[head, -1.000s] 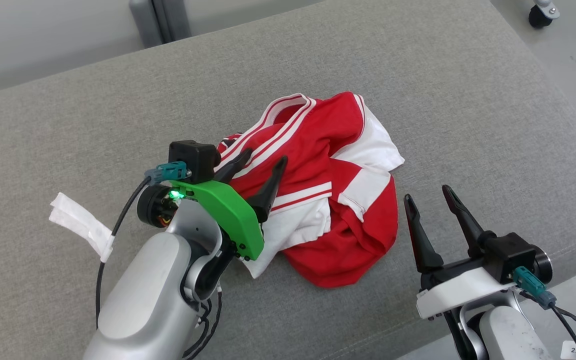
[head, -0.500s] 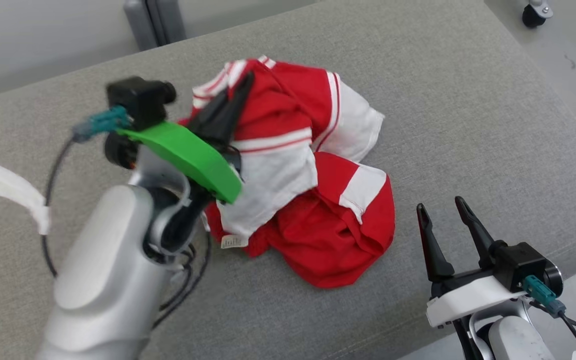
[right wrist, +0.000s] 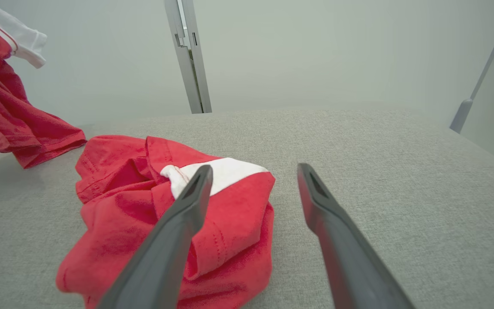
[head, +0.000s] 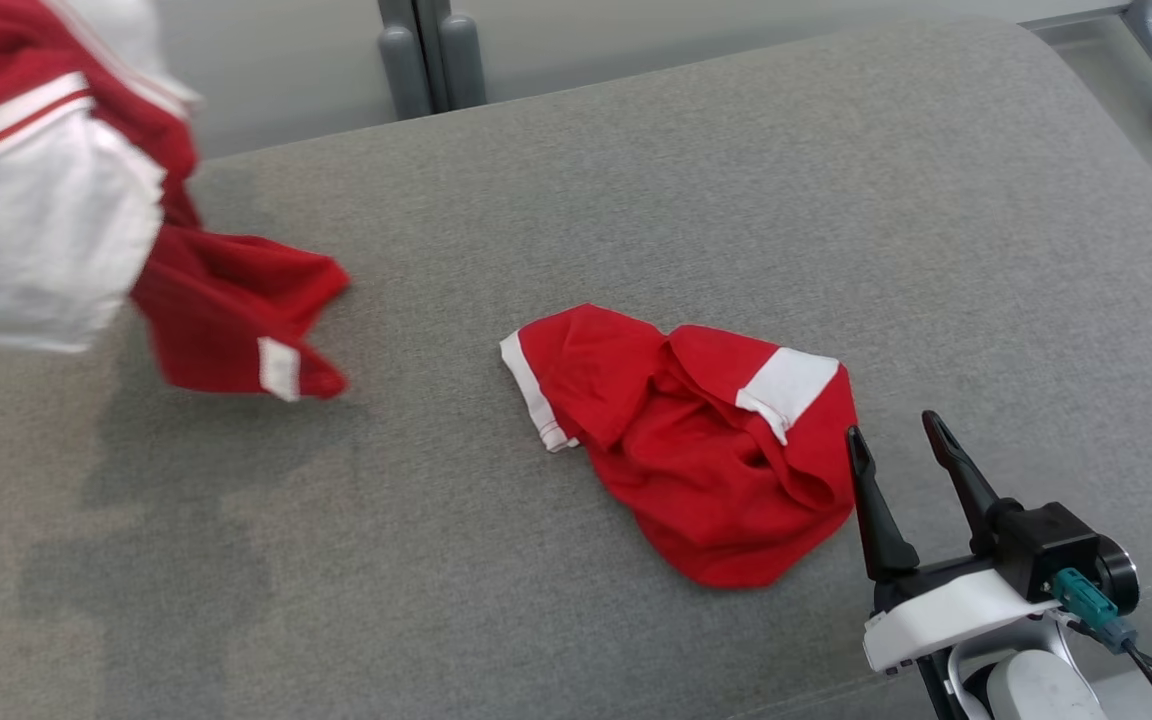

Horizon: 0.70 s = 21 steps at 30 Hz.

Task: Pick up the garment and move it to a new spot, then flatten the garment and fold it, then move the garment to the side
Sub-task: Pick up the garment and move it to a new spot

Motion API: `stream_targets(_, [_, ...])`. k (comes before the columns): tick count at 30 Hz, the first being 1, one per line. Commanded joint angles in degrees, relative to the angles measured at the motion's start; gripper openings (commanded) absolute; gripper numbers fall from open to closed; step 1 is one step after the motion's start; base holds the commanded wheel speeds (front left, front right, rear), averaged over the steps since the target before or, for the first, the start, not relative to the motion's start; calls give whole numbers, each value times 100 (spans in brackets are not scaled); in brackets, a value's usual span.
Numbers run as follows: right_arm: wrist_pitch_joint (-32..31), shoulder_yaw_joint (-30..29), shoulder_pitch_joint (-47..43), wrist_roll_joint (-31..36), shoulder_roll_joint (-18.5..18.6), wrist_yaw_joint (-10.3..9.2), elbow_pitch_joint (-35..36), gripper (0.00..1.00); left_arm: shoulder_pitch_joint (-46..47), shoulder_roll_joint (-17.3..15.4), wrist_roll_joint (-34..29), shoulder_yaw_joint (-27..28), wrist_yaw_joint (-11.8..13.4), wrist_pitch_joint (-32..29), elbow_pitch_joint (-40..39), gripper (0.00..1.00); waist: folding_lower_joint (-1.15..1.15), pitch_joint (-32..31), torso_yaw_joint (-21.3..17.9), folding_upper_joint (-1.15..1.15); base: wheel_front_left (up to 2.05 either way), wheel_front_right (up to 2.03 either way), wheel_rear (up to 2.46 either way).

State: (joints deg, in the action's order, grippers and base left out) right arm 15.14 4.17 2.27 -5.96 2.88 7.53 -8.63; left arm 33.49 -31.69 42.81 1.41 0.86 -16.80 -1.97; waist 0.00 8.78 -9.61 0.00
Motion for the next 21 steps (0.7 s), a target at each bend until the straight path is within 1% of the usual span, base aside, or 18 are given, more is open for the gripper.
stream_targets(1, [1, 11, -40, 58, 3, -8, 3, 100, -120, -186, -8, 170, 35, 83, 170, 0, 0, 30, 260, 0, 0, 0, 0])
stream_targets(2, [2, -1, -10, 84, 4, -8, 0, 100, -171, -263, -29, 277, 26, 144, 346, 0, 0, 61, 327, 0, 0, 0, 0])
stream_targets(4, [2, 19, 57, 111, 1, -8, -3, 100, -235, -306, 43, 405, -39, 244, 722, 0, 0, 134, 432, 0, 0, 0, 0])
stream_targets(5, [2, 31, 88, 126, 3, -8, -7, 100, -262, -363, -1, 415, -81, 290, 917, 0, 0, 170, 474, 0, 0, 0, 0])
stream_targets(7, [2, 62, 168, 146, 4, -8, -24, 100, -305, -374, -66, 355, -167, 372, 1373, 0, 0, 251, 554, 0, 0, 0, 0])
stream_targets(8, [2, 81, 208, 165, 2, -8, -29, 100, -324, -334, -94, 253, -260, 396, 1620, 0, 0, 301, 590, 0, 0, 0, 0])
stream_targets(11, [2, 141, 321, 177, 5, -8, -61, 100, -245, -140, -99, 83, -426, 587, 2223, 0, 0, 449, 649, 0, 0, 0, 0])
stream_targets(13, [2, 171, 419, 204, 5, -8, -68, 100, -155, -4, -172, -22, -457, 776, 2651, 0, 0, 555, 675, 0, 0, 0, 0])
stream_targets(14, [2, 198, 461, 216, 4, -8, -79, 100, -104, 76, -228, -103, -515, 913, 2854, 20, 0, 599, 676, 0, 0, 0, 0])
stream_targets(15, [2, 216, 489, 211, 3, -8, -85, 100, -79, 143, -241, -141, -524, 1003, 3055, 63, 0, 626, 670, 0, 0, 0, 0])
stream_targets(16, [2, 235, 519, 211, 5, -8, -95, 100, -58, 198, -277, -222, -561, 1086, 3280, 100, 0, 645, 658, 0, 0, 0, 0])
stream_targets(18, [1, 243, 551, 223, 5, -8, -97, 100, 3, 323, -270, -318, -629, 1228, 3578, 100, 0, 653, 630, 0, 0, 0, 0])
stream_targets(21, [2, 239, 547, 234, 5, -8, -68, 100, 36, 324, -433, -385, -652, 1675, 3790, 100, 0, 598, 571, 0, 0, 0, 0])
